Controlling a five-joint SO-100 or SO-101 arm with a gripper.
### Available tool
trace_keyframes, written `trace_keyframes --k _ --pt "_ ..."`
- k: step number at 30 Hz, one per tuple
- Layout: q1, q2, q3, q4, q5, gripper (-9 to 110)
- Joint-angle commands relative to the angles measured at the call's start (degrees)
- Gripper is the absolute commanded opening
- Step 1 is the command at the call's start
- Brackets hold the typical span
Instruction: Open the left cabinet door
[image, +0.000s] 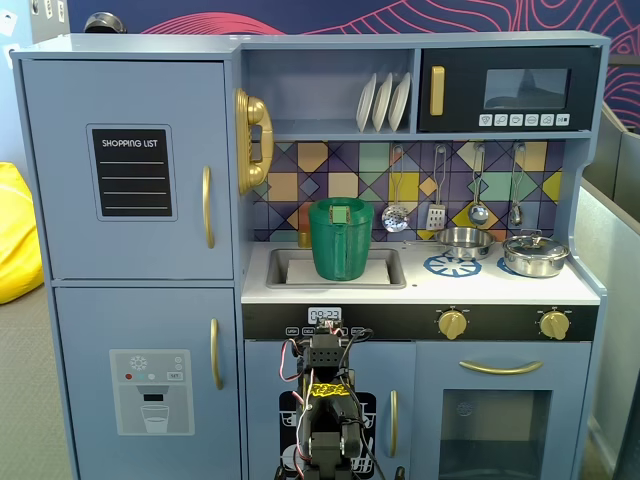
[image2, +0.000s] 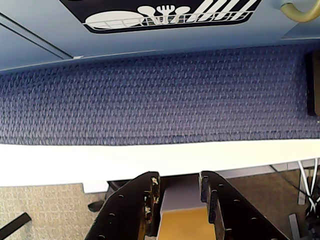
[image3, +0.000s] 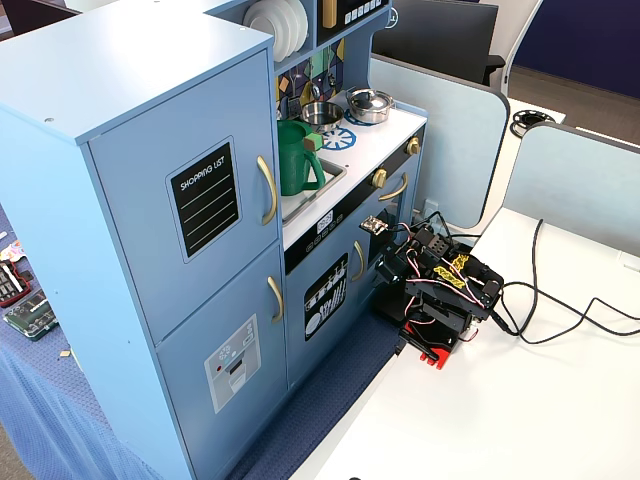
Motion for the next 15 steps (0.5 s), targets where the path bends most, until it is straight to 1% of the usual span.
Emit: trace_keyframes --k 1,4,8,13,15 --pt "1.8 -0.3 3.9 7.0 2.1 5" --pt "1.8 -0.3 3.9 7.0 2.5 6" --pt "2.0 -0.3 3.9 7.0 0.3 0" --pt "1.8 -0.3 3.9 7.0 0.5 0" --pt "0.6 -0.4 3.9 4.7 1.0 0"
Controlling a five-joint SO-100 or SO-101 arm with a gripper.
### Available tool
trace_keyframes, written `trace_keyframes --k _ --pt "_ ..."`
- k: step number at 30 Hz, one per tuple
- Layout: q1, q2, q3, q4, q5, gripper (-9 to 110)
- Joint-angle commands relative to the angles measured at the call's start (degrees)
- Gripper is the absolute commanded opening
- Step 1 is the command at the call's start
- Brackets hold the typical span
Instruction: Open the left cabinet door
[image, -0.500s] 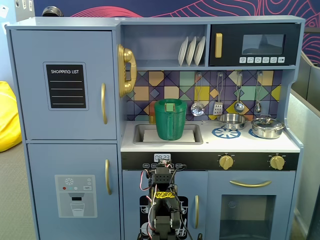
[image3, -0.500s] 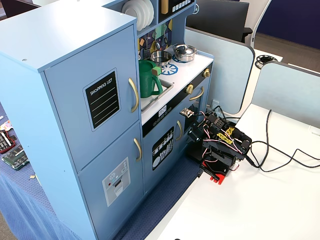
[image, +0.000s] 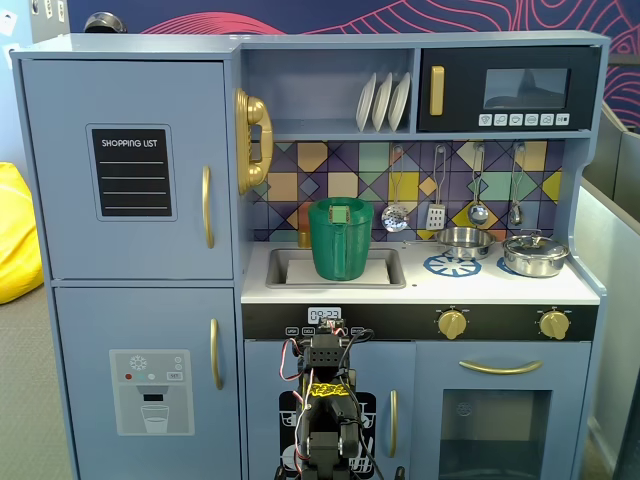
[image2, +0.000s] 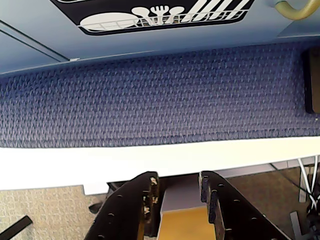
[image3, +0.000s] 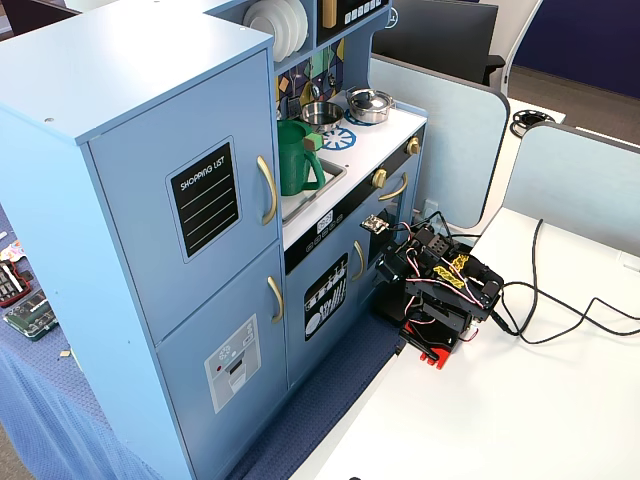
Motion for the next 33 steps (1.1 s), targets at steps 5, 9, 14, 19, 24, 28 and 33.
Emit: trace_keyframes --k 5,9,14,19,24,28,33 --pt "-7.0 -1.7 -1.4 -8.6 8.2 6" --pt "-15.5 -6.6 -12.2 -19.5 9.2 6" --pt "-20.9 -15.2 -29.2 -30.1 8.8 10" --pt "-25.1 -25.6 -48.2 -33.5 3.6 12" --pt "-28.3 -31.2 -57.2 -43.4 -0.9 13" --pt "-30.8 -32.8 -60.1 -48.4 -4.6 16" --pt "-33.2 -34.4 -60.1 -55.5 -7.5 20"
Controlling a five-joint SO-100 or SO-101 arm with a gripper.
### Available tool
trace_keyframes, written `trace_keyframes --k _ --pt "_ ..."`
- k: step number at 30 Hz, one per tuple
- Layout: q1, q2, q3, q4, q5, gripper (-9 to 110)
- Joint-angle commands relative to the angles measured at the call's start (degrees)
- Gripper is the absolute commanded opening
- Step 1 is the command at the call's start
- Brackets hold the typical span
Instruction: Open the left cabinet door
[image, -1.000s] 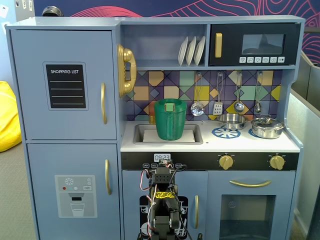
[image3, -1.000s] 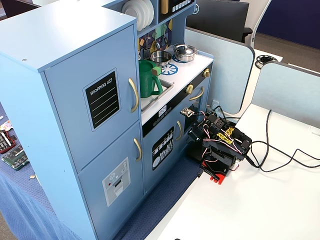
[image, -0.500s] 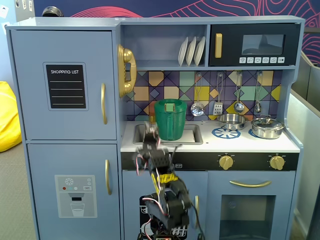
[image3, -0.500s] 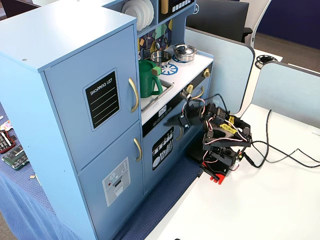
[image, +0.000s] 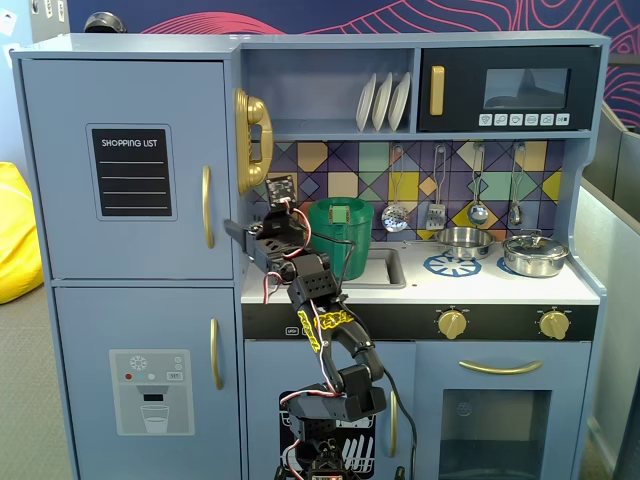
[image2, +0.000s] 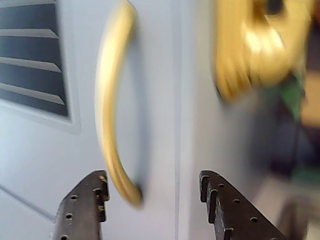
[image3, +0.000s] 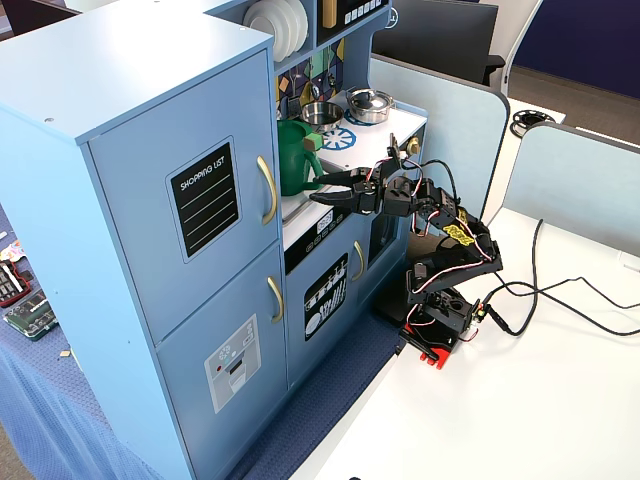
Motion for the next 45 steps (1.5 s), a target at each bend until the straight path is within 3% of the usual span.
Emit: trace_keyframes --k 1,17,33,45 --pt "-1.1 -1.8 -3.5 -6.2 -2.2 21" --pt "-6.5 -9.8 -5.4 -12.7 -5.2 33" --pt "-9.0 -19.8 -8.3 -20.0 -5.3 30" --pt "-17.1 -20.0 -7.7 -20.9 -10.9 27"
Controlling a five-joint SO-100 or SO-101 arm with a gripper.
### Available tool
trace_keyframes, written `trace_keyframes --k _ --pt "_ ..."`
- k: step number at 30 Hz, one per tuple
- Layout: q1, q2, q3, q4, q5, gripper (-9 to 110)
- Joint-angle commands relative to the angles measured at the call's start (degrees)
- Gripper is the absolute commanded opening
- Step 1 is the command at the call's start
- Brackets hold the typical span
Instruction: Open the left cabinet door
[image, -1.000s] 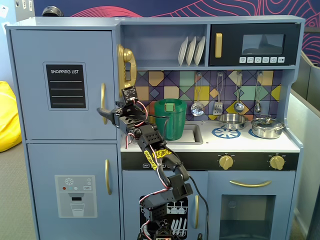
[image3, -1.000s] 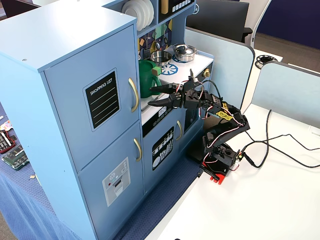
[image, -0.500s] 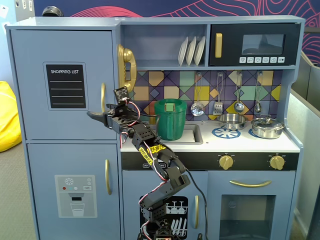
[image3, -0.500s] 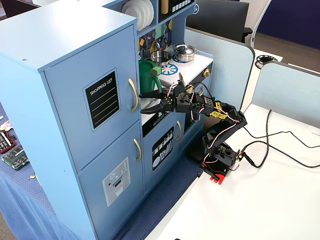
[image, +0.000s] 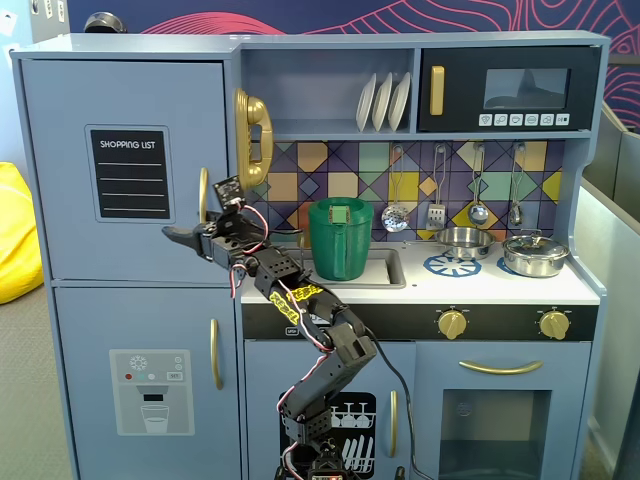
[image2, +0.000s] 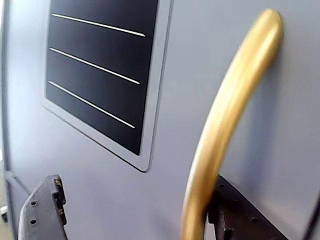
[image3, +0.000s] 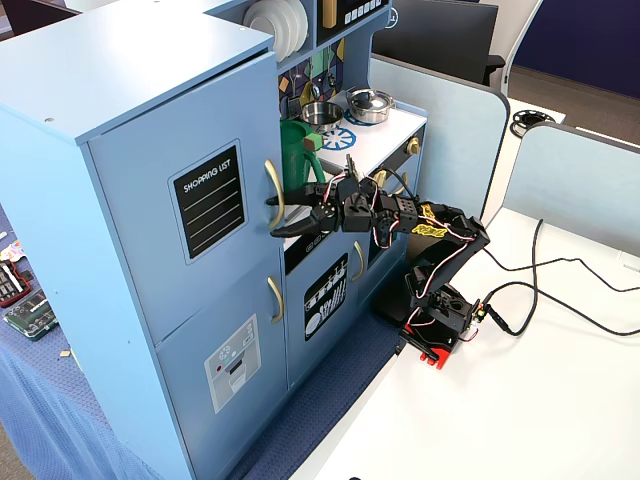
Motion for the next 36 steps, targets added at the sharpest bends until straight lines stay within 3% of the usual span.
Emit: trace_keyframes --k 1,17,27,36 --pt "-4.0 2.2 -3.3 -0.3 -2.9 27" --pt "-9.1 20.9 5.1 11.1 -7.1 23" --pt "1.7 32.8 11.1 14.6 -4.6 22" --pt "13.9 33.5 10.8 18.9 -0.5 22"
